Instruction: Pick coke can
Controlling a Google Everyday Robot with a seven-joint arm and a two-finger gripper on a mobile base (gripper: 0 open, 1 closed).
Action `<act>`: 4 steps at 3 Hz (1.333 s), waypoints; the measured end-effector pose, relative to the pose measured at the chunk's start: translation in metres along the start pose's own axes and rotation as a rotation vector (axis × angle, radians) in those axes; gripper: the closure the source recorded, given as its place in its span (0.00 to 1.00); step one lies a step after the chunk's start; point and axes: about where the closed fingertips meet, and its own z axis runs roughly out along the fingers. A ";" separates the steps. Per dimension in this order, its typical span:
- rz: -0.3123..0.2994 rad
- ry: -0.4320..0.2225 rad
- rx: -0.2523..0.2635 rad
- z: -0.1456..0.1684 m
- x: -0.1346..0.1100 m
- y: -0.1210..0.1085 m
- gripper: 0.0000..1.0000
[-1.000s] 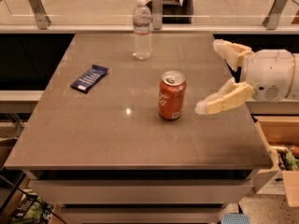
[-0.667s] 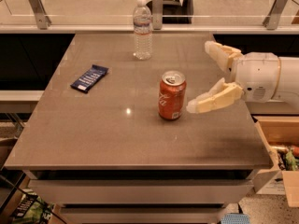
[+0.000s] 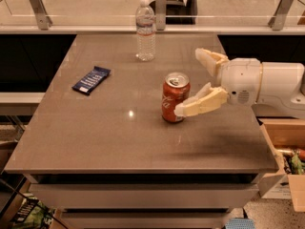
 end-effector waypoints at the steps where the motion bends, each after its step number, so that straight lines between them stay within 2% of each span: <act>1: 0.024 0.052 -0.004 0.016 0.006 0.003 0.00; 2: 0.036 0.076 -0.020 0.031 0.008 0.010 0.00; 3: 0.031 0.075 -0.024 0.032 0.006 0.012 0.18; 4: 0.027 0.075 -0.027 0.034 0.004 0.013 0.42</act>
Offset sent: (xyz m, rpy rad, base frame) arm 0.0016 0.0433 -0.0235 -0.0777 0.0961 0.0081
